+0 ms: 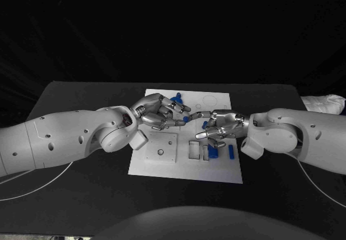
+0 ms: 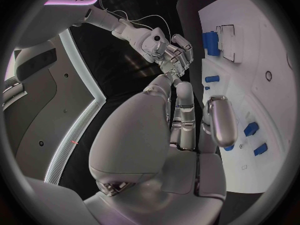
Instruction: Assemble the parts on the task board
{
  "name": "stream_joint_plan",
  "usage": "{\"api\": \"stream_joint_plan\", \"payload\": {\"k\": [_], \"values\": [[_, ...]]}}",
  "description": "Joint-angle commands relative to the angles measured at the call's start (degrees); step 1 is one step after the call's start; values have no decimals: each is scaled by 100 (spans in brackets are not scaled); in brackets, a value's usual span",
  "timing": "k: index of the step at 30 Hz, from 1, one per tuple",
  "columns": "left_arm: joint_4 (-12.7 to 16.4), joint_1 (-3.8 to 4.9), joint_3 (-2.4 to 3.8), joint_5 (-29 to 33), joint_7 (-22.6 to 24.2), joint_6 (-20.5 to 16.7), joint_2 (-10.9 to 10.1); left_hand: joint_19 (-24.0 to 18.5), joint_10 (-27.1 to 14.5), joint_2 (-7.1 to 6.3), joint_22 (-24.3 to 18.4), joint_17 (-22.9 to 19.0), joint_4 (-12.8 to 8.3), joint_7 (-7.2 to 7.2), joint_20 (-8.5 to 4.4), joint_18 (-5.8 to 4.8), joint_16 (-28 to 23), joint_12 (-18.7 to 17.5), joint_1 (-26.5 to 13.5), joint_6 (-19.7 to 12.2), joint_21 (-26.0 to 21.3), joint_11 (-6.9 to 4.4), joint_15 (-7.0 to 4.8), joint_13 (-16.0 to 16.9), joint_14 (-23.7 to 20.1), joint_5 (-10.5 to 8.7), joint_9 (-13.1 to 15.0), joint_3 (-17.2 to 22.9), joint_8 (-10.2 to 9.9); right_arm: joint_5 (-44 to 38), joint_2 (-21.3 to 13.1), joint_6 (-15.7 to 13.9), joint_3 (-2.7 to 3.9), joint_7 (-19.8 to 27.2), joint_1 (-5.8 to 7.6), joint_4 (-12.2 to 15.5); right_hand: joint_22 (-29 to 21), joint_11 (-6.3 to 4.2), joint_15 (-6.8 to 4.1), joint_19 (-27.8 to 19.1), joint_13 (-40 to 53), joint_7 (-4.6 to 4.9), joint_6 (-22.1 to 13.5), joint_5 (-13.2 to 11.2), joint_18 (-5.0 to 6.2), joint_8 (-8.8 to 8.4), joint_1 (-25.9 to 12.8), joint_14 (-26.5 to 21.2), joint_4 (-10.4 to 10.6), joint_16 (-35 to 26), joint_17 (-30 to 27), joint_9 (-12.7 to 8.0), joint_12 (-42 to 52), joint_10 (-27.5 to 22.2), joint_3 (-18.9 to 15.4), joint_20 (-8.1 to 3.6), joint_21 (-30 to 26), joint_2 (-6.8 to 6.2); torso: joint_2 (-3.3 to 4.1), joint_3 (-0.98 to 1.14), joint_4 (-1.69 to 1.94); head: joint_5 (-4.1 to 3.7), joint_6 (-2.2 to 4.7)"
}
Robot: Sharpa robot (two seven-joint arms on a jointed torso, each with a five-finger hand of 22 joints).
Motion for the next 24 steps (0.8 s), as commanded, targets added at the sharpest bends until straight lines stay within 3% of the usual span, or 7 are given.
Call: {"api": "stream_joint_plan", "payload": {"k": [1,19,24], "values": [[6,3,2,42,-5,107,0,-31,-36,46,1050,-2,2,18,-11,34,-25,23,3,21,-20,7,11,-7,-35,28,6,-28,15,-4,-5,8,-1,5,-10,4,804,-126,47,-55,352,-4,-43,38,44,60,-62,608,0,20,1509,24,-10,103,34,5,-28,4,-1,-3,-2,-3,0],[8,2,2,43,-83,107,-12,-37,-39,61,1048,-19,2,18,-10,36,-32,31,7,30,-29,7,12,-13,-47,56,13,-39,20,-4,-36,-20,-1,-15,-19,11,797,-124,49,-78,350,27,-142,44,49,390,-68,608,-7,20,1509,163,-13,97,59,7,-47,11,2,-1,4,5,0],[16,1,2,48,-61,106,-4,-39,-40,65,1047,-21,2,18,-10,37,-34,33,9,31,-32,7,12,-15,-49,62,14,-40,20,0,-33,35,-1,-72,-21,11,782,-115,58,-128,318,28,-658,33,59,233,-88,579,3,-1,1493,28,-50,41,69,13,-94,-13,0,0,5,5,0]]}}
